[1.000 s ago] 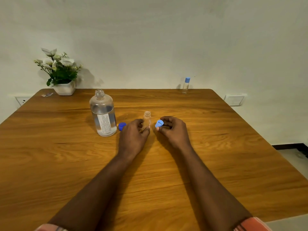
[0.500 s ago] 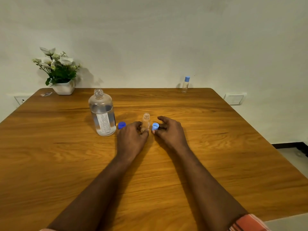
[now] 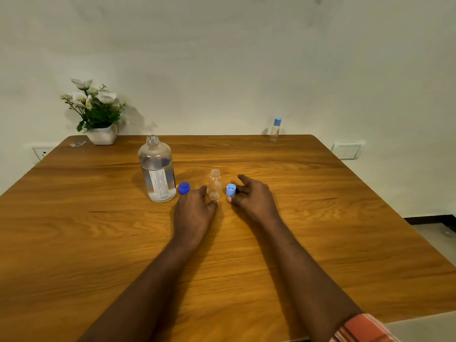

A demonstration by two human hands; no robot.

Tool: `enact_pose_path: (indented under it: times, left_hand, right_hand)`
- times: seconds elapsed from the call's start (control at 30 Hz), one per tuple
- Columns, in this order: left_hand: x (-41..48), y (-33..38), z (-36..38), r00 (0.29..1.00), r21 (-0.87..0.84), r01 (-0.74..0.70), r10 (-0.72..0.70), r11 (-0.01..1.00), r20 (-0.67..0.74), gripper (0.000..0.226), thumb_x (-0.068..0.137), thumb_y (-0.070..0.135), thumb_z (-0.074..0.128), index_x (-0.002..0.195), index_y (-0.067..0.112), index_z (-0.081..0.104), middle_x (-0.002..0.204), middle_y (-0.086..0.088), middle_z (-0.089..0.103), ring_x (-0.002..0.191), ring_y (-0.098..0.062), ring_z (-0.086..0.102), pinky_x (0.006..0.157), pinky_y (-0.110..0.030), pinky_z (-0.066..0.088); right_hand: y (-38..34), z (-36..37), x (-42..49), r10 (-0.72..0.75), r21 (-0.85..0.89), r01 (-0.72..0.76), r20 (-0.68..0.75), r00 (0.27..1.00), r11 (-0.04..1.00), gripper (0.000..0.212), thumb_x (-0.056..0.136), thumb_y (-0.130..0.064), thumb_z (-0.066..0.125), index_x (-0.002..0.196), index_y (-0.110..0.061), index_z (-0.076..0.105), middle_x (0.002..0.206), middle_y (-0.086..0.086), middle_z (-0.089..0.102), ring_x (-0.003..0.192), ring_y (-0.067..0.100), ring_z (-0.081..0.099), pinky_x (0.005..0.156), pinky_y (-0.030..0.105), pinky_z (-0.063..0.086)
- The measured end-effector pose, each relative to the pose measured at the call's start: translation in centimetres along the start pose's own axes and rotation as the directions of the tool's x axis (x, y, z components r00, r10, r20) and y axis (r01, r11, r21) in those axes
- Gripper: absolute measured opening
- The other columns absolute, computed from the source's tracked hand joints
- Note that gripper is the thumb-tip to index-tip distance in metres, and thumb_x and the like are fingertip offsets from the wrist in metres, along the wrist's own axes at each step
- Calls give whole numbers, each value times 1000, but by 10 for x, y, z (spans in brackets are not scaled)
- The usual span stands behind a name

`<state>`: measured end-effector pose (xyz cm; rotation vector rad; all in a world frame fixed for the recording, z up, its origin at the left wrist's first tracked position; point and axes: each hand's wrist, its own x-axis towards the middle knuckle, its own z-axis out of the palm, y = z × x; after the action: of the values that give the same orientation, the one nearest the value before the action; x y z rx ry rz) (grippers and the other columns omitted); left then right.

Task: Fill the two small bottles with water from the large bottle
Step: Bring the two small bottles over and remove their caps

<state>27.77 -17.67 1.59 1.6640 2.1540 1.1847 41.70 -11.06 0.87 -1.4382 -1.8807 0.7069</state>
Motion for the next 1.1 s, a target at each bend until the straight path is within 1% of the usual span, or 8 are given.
enact_pose_path:
  times: [0.07, 0.2, 0.33, 0.43, 0.5, 0.7, 0.9, 1.1]
  left_hand:
    - [-4, 0, -2, 1000, 21, 14, -13, 1000, -10, 46, 84, 24, 69, 126, 8, 58, 104, -11, 70, 96, -22, 65, 79, -33, 51]
    - [-21, 1, -6, 998, 47, 35, -32, 998, -55, 46, 87, 24, 65, 130, 13, 56, 111, -5, 69, 101, -19, 63, 82, -32, 49]
    - [-42, 14, -2, 991, 168, -133, 135, 977, -1, 40, 93, 31, 55, 132, 22, 53, 117, 3, 64, 107, -14, 55, 85, -29, 46]
    - [-51, 36, 14, 948, 138, -311, 297, 940, 112, 36, 95, 26, 50, 130, 21, 54, 120, 2, 61, 108, -15, 53, 86, -28, 44]
    - [-49, 50, 32, 924, 89, -368, 353, 925, 149, 33, 93, 21, 51, 125, 17, 59, 115, -1, 63, 105, -18, 54, 85, -31, 46]
    - [-8, 84, 88, 944, 110, -304, 283, 946, 170, 34, 94, 16, 47, 127, 15, 54, 121, -3, 59, 111, -20, 51, 88, -30, 42]
    - [44, 104, 131, 956, 149, -246, 215, 958, 198, 33, 93, 14, 47, 125, 11, 53, 121, -9, 57, 113, -24, 49, 90, -33, 43]
    - [102, 118, 170, 983, 138, -152, 135, 979, 126, 38, 92, 15, 50, 129, 8, 53, 124, -10, 57, 117, -25, 50, 97, -32, 40]
  right_hand:
    - [0, -1, -1, 5, 5, -5, 5, 1000, 1000, 83, 71, -30, 80, 143, -13, 43, 130, 5, 62, 126, 19, 54, 104, 42, 45]
    - [2, -8, -6, 38, 129, -37, -8, 999, 991, 76, 75, -22, 80, 142, -15, 45, 131, 5, 62, 122, 13, 56, 100, 29, 46]
    - [9, -21, -12, 63, 237, -59, -8, 998, 970, 56, 82, -15, 74, 134, -13, 54, 128, 5, 63, 119, 13, 58, 100, 33, 49]
    - [23, -37, -13, 78, 244, -59, -66, 995, 968, 45, 84, -14, 72, 127, -11, 60, 123, 6, 66, 113, 12, 61, 100, 33, 49]
    - [34, -49, -9, 94, 219, -66, -121, 988, 974, 41, 85, -14, 71, 124, -10, 63, 121, 6, 67, 110, 11, 62, 97, 30, 50]
    - [67, -76, 19, 125, 120, -98, -244, 962, 988, 38, 85, -14, 69, 122, -10, 64, 116, 3, 69, 100, 5, 60, 85, 15, 45]
    - [90, -85, 70, 148, 138, -110, -313, 938, 984, 42, 82, -17, 72, 122, -11, 64, 115, 4, 69, 105, 11, 63, 89, 20, 48]
    - [110, -88, 132, 150, 132, -110, -347, 926, 985, 49, 81, -18, 74, 128, -13, 60, 118, 4, 67, 105, 13, 63, 83, 17, 46]
